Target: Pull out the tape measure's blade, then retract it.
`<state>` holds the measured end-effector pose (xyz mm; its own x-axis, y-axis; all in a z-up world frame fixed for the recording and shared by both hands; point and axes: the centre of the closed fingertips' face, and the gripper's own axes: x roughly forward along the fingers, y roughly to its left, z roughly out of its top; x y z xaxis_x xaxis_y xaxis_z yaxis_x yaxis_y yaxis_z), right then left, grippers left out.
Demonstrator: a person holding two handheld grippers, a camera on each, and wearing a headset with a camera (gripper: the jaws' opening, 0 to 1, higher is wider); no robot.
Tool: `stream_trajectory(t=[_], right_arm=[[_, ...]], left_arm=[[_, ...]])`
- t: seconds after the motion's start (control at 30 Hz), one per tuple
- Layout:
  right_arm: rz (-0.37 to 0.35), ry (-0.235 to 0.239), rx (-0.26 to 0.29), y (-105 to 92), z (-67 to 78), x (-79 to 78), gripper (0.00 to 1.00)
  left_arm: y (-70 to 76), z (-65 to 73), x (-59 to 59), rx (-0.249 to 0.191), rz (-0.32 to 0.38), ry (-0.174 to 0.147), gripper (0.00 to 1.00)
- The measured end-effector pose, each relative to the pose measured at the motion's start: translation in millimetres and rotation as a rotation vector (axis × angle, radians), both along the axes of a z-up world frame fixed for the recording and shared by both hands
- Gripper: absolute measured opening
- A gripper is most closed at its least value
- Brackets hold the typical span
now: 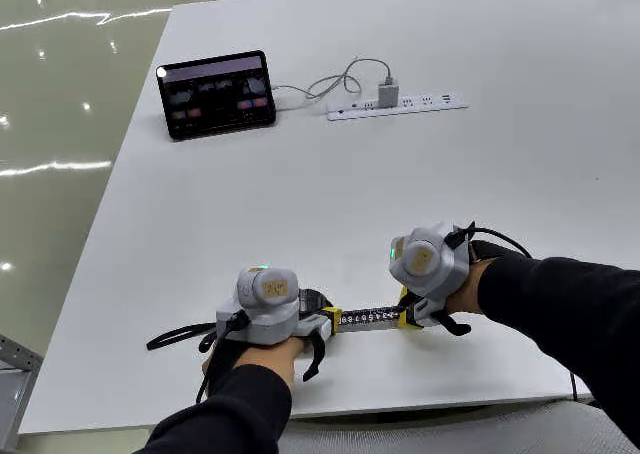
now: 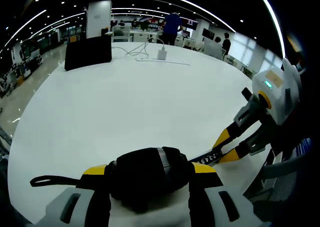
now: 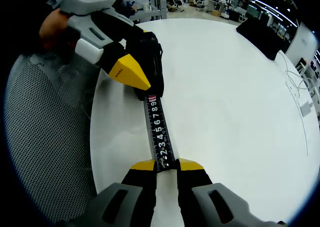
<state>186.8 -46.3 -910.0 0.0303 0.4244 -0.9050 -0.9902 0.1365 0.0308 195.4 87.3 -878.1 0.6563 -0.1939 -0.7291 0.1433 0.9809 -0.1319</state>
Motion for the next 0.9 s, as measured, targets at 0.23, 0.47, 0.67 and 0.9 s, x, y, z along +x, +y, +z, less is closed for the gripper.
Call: stream_trajectory(t=[0.23, 0.47, 0.67, 0.9], right_arm=[[0.010, -0.005, 0.001, 2.0, -0.1, 0.5, 0.11], [0.022, -0.005, 0.005, 4.5, -0.5, 0.0, 0.11], [0.021, 0.003, 0.008, 6.8, -0.1, 0.4, 0.10], [0.010, 0.008, 0.007, 9.4, 0.9, 0.3, 0.10]], left_arm=[[0.1, 0.1, -0.2, 0.000, 0.000, 0.000, 0.59], [0.4, 0.0, 0.0, 0.000, 0.000, 0.001, 0.59], [0.5, 0.1, 0.0, 0.001, 0.000, 0.001, 0.59], [0.4, 0.5, 0.0, 0.001, 0.001, 0.001, 0.59]])
